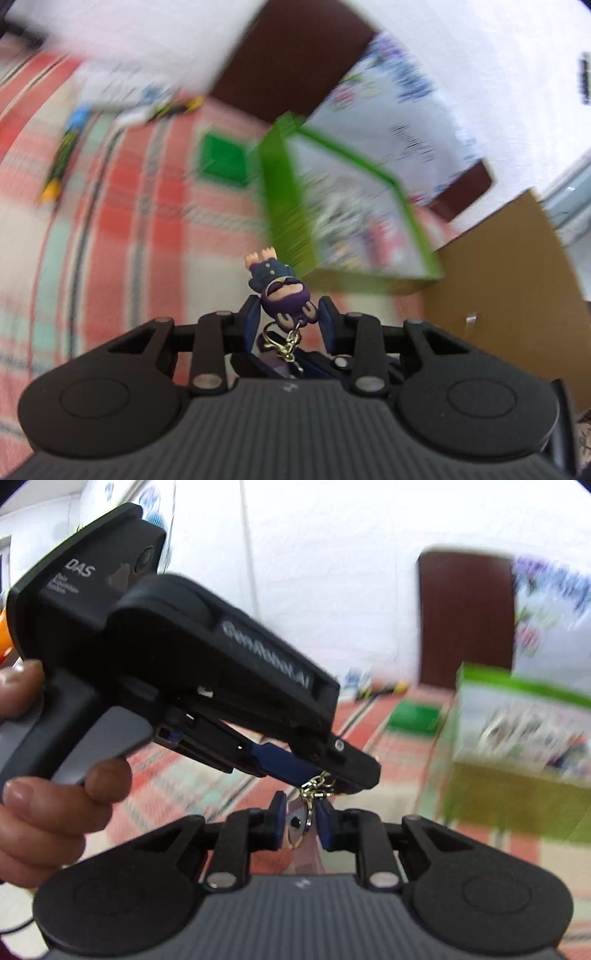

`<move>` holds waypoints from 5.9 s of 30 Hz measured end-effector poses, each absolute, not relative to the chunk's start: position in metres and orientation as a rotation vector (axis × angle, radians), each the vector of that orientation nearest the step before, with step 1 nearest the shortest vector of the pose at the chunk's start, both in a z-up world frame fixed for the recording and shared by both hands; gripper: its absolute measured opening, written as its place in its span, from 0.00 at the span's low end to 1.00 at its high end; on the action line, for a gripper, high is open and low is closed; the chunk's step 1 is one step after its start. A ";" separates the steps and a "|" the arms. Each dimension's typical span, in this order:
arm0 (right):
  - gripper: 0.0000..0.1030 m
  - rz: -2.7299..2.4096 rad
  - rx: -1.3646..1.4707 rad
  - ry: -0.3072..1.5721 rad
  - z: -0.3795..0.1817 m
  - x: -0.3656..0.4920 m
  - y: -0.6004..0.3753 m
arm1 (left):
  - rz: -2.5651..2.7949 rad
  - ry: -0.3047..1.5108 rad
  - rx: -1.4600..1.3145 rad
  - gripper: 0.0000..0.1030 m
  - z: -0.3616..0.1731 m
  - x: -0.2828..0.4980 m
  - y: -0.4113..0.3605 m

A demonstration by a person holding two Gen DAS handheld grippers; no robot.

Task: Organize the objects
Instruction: 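Carry the purple-figure keychain with the left gripper over the green box, then open the left gripper to drop the keychain into the green box, then move the right gripper toward the blue-capped marker, then grasp the blue-capped marker with the right gripper, then pass the marker from the right gripper to the left gripper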

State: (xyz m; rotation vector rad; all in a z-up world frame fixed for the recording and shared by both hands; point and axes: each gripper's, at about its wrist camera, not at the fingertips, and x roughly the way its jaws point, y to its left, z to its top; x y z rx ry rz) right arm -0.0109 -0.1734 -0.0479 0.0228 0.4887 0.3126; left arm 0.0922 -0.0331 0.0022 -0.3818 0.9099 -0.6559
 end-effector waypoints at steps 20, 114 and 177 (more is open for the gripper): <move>0.59 -0.164 0.095 0.358 -0.073 0.021 -0.326 | -0.660 0.727 -0.031 0.37 0.025 0.133 -0.190; 0.67 0.137 0.041 0.674 -0.083 0.091 -0.128 | -0.045 0.557 -0.110 0.86 -0.083 0.103 0.114; 0.17 0.201 -0.051 0.637 -0.098 -0.002 -0.105 | -0.418 0.936 -0.326 0.25 -0.066 0.096 0.019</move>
